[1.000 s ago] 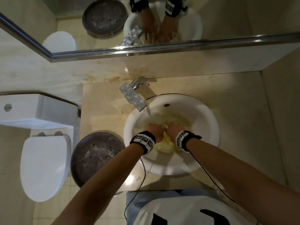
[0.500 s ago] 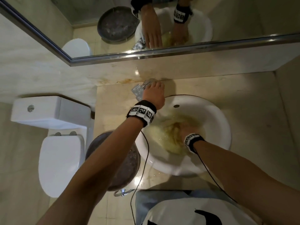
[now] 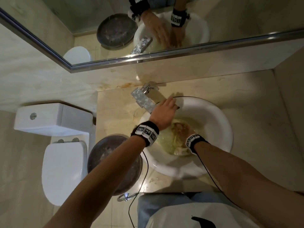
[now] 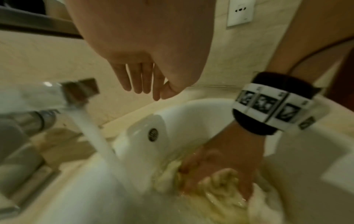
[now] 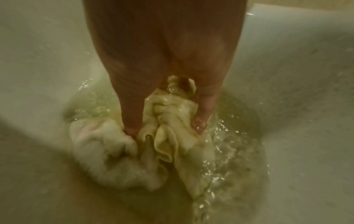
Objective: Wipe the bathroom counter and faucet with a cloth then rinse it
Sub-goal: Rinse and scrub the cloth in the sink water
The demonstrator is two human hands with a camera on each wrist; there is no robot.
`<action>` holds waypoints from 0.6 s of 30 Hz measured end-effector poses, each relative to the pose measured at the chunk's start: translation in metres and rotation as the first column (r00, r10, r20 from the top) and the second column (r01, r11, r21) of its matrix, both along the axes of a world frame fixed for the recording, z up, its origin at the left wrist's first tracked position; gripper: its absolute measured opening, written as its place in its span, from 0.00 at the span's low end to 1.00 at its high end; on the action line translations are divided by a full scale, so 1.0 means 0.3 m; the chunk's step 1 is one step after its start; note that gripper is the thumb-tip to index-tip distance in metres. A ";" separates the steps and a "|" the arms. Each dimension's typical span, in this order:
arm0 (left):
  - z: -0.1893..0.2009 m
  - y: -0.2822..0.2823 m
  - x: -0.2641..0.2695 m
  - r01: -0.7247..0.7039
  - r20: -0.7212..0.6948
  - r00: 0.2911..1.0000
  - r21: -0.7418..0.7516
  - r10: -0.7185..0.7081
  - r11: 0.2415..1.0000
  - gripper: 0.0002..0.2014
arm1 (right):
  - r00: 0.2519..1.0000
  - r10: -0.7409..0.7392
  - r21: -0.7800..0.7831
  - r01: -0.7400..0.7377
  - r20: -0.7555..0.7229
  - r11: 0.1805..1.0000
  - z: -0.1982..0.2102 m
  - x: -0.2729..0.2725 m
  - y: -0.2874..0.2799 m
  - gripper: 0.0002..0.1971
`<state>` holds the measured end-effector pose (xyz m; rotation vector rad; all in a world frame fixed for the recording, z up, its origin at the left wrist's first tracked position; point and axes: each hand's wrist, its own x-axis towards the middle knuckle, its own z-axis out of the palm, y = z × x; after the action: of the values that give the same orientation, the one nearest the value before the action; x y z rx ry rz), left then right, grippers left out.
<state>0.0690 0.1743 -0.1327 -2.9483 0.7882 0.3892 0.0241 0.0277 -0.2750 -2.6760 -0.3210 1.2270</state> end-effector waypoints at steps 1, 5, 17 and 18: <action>-0.017 -0.013 -0.030 0.016 -0.034 0.999 -0.032 -0.017 0.999 0.22 | 0.999 0.007 -0.008 -0.007 0.053 1.000 0.001 -0.006 0.005 0.28; -0.101 -0.058 -0.161 -0.031 -0.138 0.990 -0.085 0.019 0.996 0.14 | 0.989 0.082 -0.062 -0.075 0.121 0.995 -0.020 -0.036 0.002 0.31; -0.437 -0.074 -0.290 -0.139 -0.628 0.751 0.149 0.202 0.979 0.24 | 0.998 -0.027 0.111 0.020 0.065 0.994 -0.015 0.039 -0.097 0.31; -0.471 -0.081 -0.297 -0.145 -0.625 0.750 0.162 0.215 0.976 0.24 | 1.000 -0.026 0.119 0.026 -0.007 0.993 -0.018 0.042 -0.102 0.37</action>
<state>-0.0200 0.1499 -0.2741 -2.7827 0.4810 1.4629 0.0367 -0.0028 -0.2805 -2.5677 -0.3458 1.1692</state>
